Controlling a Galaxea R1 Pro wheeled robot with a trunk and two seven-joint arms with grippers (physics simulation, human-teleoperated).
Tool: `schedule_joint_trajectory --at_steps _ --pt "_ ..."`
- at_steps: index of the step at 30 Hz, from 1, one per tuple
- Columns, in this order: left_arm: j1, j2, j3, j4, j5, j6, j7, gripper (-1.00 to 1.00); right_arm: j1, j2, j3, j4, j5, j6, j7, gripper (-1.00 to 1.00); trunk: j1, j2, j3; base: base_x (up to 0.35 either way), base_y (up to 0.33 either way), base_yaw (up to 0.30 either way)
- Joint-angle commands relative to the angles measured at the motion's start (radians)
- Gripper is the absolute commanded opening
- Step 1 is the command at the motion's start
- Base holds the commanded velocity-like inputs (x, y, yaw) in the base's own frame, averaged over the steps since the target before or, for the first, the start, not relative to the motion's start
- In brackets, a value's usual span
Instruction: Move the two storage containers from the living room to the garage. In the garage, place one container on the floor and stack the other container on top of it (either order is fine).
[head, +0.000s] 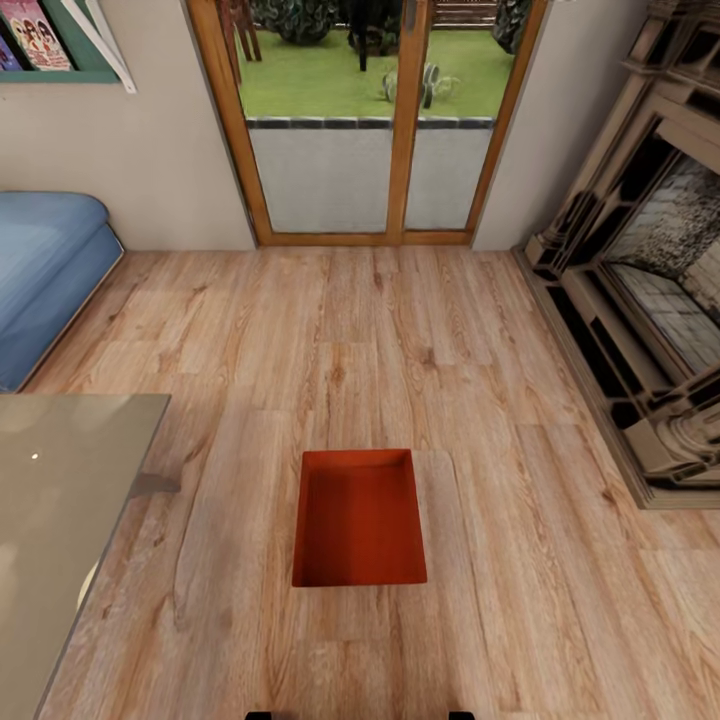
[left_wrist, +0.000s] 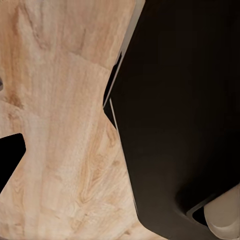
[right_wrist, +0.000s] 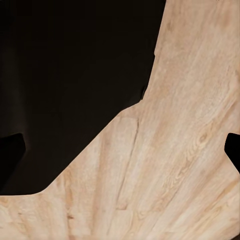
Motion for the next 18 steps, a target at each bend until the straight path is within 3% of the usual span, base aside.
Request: schedule_joint_trajectory --at_steps 1,18 --pt "0.000 0.000 -0.008 0.000 0.006 -0.001 0.003 1.00 -0.001 0.000 -0.002 0.003 0.009 -0.004 -0.007 1.00 0.000 0.000 0.001 0.000 0.000 0.000" --pt "0.000 -0.002 -0.008 -0.001 0.006 -0.001 0.005 1.00 -0.001 0.001 -0.002 0.003 0.008 -0.005 -0.008 1.00 0.000 0.000 0.026 0.000 0.000 0.000"
